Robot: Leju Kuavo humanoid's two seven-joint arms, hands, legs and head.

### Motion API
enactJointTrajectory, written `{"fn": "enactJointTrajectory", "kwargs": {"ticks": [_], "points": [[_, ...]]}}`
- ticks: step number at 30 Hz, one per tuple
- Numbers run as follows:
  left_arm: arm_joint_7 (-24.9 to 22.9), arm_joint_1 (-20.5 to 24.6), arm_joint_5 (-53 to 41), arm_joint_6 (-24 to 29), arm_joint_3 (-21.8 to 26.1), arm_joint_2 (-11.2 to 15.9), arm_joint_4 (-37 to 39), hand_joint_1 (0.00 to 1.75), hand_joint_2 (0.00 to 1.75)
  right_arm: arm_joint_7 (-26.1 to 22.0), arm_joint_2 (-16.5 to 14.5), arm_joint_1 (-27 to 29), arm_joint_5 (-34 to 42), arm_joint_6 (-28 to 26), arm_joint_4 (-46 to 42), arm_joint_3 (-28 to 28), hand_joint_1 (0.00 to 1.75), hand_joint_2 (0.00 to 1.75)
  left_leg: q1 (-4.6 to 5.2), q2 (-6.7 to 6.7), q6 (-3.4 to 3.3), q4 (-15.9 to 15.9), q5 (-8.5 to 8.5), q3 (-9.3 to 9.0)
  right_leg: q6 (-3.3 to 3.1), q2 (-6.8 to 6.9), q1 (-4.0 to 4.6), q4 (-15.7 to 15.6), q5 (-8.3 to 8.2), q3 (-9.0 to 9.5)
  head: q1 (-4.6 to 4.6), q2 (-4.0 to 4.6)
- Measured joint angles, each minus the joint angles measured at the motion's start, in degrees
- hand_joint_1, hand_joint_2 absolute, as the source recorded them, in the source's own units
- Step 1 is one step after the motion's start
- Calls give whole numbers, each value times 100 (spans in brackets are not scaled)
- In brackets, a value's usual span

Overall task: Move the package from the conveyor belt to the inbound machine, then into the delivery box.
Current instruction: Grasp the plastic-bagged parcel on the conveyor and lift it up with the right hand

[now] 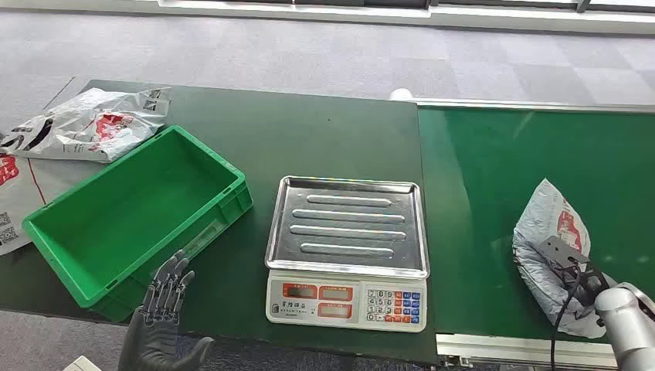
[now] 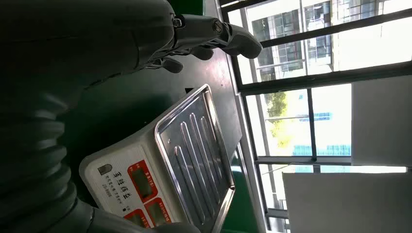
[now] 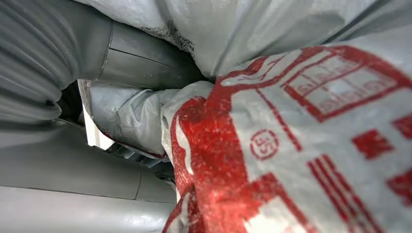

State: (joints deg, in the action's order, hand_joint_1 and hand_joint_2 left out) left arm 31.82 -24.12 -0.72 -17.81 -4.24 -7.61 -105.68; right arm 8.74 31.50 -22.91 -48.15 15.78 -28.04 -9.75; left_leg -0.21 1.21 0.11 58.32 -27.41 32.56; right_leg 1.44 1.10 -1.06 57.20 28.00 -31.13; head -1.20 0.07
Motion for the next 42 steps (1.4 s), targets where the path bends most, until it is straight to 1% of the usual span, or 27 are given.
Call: {"fn": "enactJointTrajectory", "kwargs": {"ticks": [18, 20, 21, 22, 23, 25, 26, 27, 28, 29, 30, 33, 34, 42], "points": [[0, 0, 0, 0, 2, 0, 7, 0, 175, 0, 0, 1, 0, 4, 28, 1, 175, 175, 2, 2, -9, 2, -1, -1, 3, 3, -2, -9, -1, 9, 0, 0], [17, 3, 0, 7, 2, -1, 8, 0, 175, -105, -18, 22, 110, -81, 3, -1, 175, 175, 1, 8, -11, 1, 0, 3, 4, 9, 0, -8, -2, 19, 0, 0], [55, 10, 0, 37, 0, -2, 14, 0, 175, -309, -75, 137, 343, -296, -184, -20, 175, 175, -3, 16, -13, 1, 2, 13, 4, 18, 5, -8, -3, 27, 3, 0], [105, 18, 3, 97, -8, -4, 25, 0, 175, -670, -166, 329, 714, -693, -578, -48, 175, 175, -4, 24, -15, 0, 3, 32, 5, 27, 7, -6, -3, 31, 9, 0], [161, 32, 17, 187, -19, -5, 41, 0, 175, -1159, -304, 566, 1151, -1307, -1168, -76, 175, 175, -2, 19, -14, 0, 3, 50, 5, 21, 5, -2, -5, 22, 11, 0], [238, 98, 75, 399, -69, -1, 83, 0, 175, -2135, -618, 973, 1764, -2992, -2579, -98, 175, 175, 16, -13, -14, 0, 6, 63, 5, -10, -15, 16, -6, -27, 12, 0], [258, 134, 115, 487, -101, 3, 99, 0, 175, -2424, -748, 1068, 1862, -3866, -3152, -91, 175, 175, 21, -28, -13, 0, 11, 54, 5, -24, -22, 24, -7, -49, 9, 0], [271, 160, 150, 557, -133, 9, 112, 0, 175, -2568, -846, 1118, 1886, -4629, -3605, -85, 175, 175, 23, -28, -13, 0, 16, 45, 5, -24, -22, 30, -7, -56, 10, 0], [279, 168, 181, 613, -157, 16, 122, 0, 175, -2626, -914, 1147, 1914, -5181, -3968, -84, 175, 175, 18, -24, -12, 0, 21, 40, 3, -20, -18, 31, -7, -55, 11, 0], [283, 166, 208, 659, -172, 28, 127, 0, 175, -2660, -975, 1160, 1953, -5460, -4252, -83, 175, 175, 14, -21, -7, -1, 22, 39, 1, -20, -13, 32, -7, -53, 11, 0], [287, 163, 231, 702, -182, 44, 132, 0, 175, -2710, -1026, 1169, 2001, -5492, -4479, -83, 175, 175, 11, -24, -3, -2, 21, 38, -1, -25, -10, 32, -8, -52, 11, 0], [311, 164, 303, 810, -240, 102, 136, 0, 175, -2848, -1129, 1192, 2118, -4987, -4894, -80, 175, 175, 10, -38, 4, -4, 17, 36, -4, -39, -10, 33, -9, -57, 9, 0], [317, 162, 325, 833, -266, 122, 136, 0, 175, -2868, -1151, 1196, 2144, -4893, -4980, -79, 175, 175, 10, -39, 4, -4, 18, 37, -4, -38, -10, 33, -9, -58, 9, 0], [377, 152, 420, 1034, -410, 230, 136, 0, 175, -2891, -1214, 1208, 2241, -4686, -5307, -76, 175, 175, 11, -38, 4, -4, 20, 40, -7, -38, -12, 33, -13, -59, 10, 0]]}}
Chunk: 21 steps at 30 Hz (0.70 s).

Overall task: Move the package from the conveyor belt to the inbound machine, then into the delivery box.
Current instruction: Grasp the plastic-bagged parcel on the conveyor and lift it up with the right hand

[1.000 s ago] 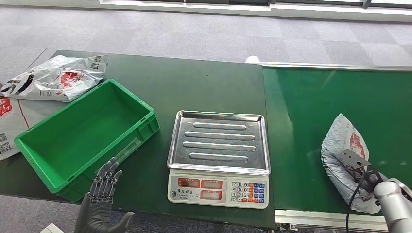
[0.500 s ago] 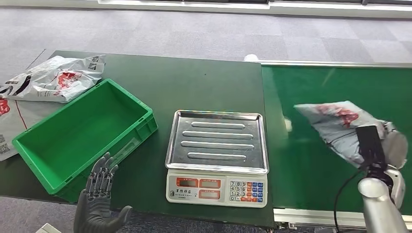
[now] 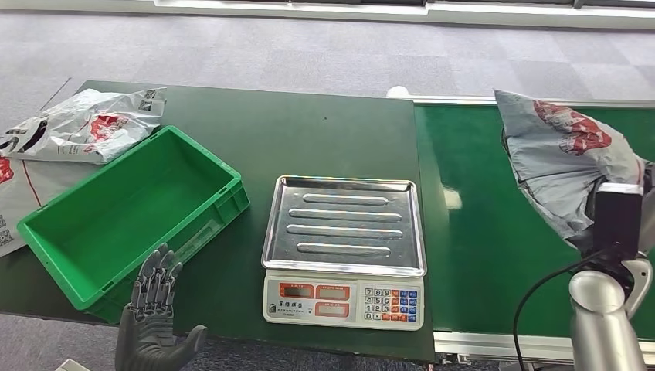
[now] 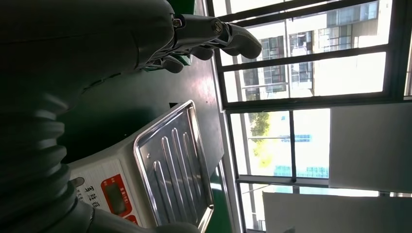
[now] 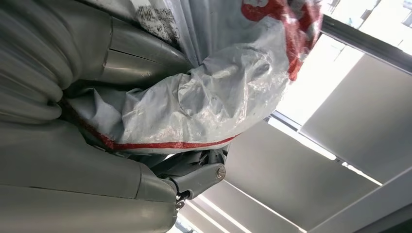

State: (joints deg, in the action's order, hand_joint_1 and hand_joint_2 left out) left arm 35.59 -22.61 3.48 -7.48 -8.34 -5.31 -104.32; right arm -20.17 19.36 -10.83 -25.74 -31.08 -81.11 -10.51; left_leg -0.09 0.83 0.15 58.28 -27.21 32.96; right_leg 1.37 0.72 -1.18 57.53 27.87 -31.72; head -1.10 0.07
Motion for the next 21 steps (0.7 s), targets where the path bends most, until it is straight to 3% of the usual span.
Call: {"fn": "enactJointTrajectory", "kwargs": {"ticks": [21], "points": [[4, -9, 45, 105, -86, 73, -17, 0, 175, -5, -15, -147, 147, 326, -113, 273, 175, 175, 0, 3, 0, 0, 0, 3, 0, 2, 1, 0, 0, -3, -1, 0]]}}
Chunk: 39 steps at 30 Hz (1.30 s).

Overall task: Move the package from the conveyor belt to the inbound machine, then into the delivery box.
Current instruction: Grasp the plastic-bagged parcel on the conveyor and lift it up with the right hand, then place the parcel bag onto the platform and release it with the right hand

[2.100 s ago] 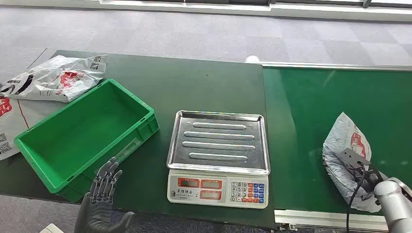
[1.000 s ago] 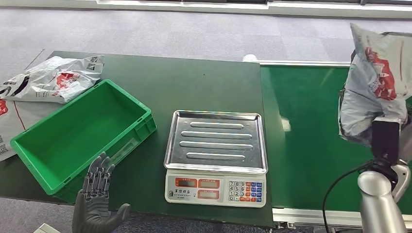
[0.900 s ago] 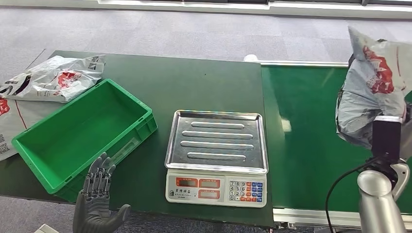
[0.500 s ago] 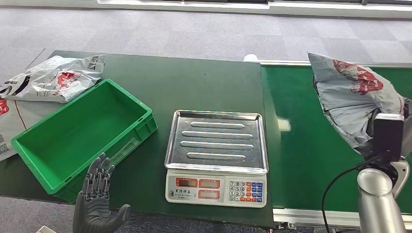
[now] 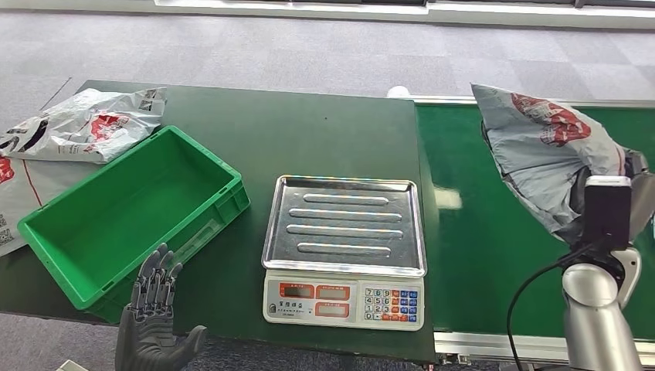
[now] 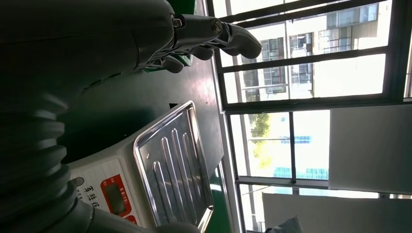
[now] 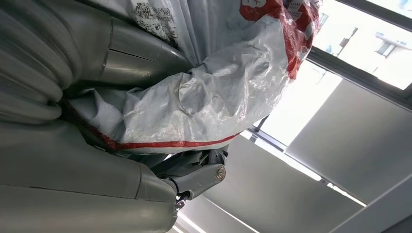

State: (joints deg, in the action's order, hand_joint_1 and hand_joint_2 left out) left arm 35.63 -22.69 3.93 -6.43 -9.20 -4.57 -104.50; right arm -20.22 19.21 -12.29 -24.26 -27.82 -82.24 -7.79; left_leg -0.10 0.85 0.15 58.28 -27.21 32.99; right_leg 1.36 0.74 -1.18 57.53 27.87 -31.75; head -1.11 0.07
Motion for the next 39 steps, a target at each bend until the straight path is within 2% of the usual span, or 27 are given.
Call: {"fn": "enactJointTrajectory", "kwargs": {"ticks": [10, 12, 13, 14, 15, 17, 18, 19, 22, 26, 31, 39], "points": [[0, 0, 0, -1, 0, 1, -2, 0, 175, -1, 0, -1, -1, 1, -21, 5, 175, 175, 0, -1, 0, 0, 0, 0, 0, 0, 0, 0, 0, 0, -1, 0], [23, -4, -71, 65, 1, 1, -2, 0, 175, -83, -31, -25, -111, 145, -26, 25, 175, 175, 0, 4, 1, -8, -1, 43, 0, 3, 2, 8, 1, 10, 1, 0], [50, -5, -154, 118, 7, -1, -2, 0, 175, -106, -149, -102, -328, 383, -33, 75, 175, 175, -1, 2, 6, -13, -2, 63, -5, 1, 6, 15, 1, 9, 6, 0], [79, -3, -248, 155, 29, -5, -1, 0, 175, -25, -413, -282, -685, 803, -20, 179, 175, 175, -3, -19, 24, -19, -7, 78, -20, -19, 15, 24, -2, 3, 12, 0], [104, 18, -341, 137, 65, -13, 5, 0, 175, 178, -821, -558, -1112, 1392, 51, 392, 175, 175, -6, -68, 42, -21, -14, 67, -39, -66, 24, 30, -9, -13, 15, 0], [128, 99, -474, -57, 163, -62, 20, 0, 175, 716, -1680, -1175, -1651, 2660, 331, 1242, 175, 175, -12, -176, 74, -19, -16, 21, -72, -167, 36, 37, -27, -56, 13, 0], [134, 138, -529, -163, 209, -97, 27, 0, 175, 883, -1949, -1418, -1625, 3098, 478, 1835, 175, 175, -16, -195, 81, -18, -3, 2, -80, -187, 37, 39, -34, -73, 8, 0], [139, 157, -576, -246, 254, -138, 32, 0, 175, 962, -2086, -1594, -1455, 3282, 575, 2450, 175, 175, -22, -171, 89, -19, 17, -4, -84, -164, 36, 41, -37, -85, 6, 0], [142, 147, -668, -371, 371, -230, 47, 0, 175, 1045, -2203, -1949, -981, 3053, 669, 3742, 175, 175, -49, -29, 115, -21, 54, 25, -112, -27, 60, 46, -25, -90, 7, 0], [151, 92, -704, -421, 499, -297, 66, 0, 175, 1053, -2210, -2199, -870, 2923, 684, 4477, 175, 175, -56, 19, 120, -22, 50, 43, -128, 19, 73, 47, -8, -79, 10, 0], [154, 66, -708, -422, 576, -333, 82, 0, 175, 1062, -2205, -2300, -868, 2904, 697, 4796, 175, 175, -51, -13, 121, -18, 43, 42, -116, -13, 68, 45, -17, -86, 10, 0], [153, 63, -708, -428, 635, -362, 112, 0, 175, 1062, -2205, -2393, -868, 2903, 745, 4960, 175, 175, -51, -15, 119, -14, 49, 41, -115, -16, 70, 45, -26, -85, 10, 0]]}}
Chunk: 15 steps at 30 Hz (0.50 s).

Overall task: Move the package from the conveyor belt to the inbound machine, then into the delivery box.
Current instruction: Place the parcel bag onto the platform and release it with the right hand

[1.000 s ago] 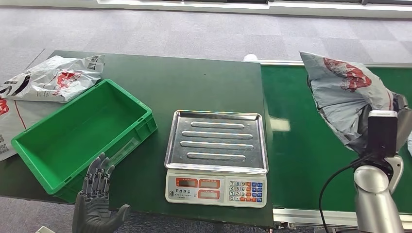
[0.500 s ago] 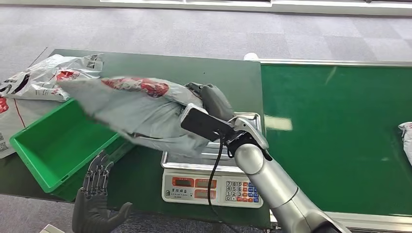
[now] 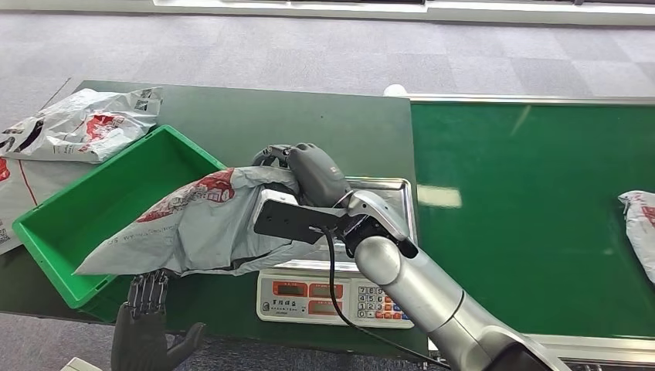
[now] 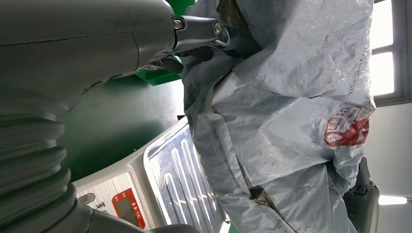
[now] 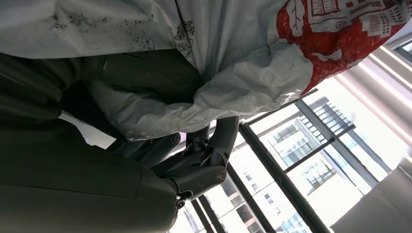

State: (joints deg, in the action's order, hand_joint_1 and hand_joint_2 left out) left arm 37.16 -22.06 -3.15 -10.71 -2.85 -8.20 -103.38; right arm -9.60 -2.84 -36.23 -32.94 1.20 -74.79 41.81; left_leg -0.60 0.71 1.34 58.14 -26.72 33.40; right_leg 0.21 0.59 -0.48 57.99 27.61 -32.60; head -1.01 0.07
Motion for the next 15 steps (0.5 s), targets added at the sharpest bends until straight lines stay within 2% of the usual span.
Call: {"fn": "enactJointTrajectory", "kwargs": {"ticks": [15], "points": [[0, 1, 0, -7, 36, -14, 21, 0, 175, -2, 4, -137, 96, 53, 110, 121, 175, 175, 0, -1, 0, 0, 0, 1, 0, -1, 0, 0, 0, -2, 0, 0]]}}
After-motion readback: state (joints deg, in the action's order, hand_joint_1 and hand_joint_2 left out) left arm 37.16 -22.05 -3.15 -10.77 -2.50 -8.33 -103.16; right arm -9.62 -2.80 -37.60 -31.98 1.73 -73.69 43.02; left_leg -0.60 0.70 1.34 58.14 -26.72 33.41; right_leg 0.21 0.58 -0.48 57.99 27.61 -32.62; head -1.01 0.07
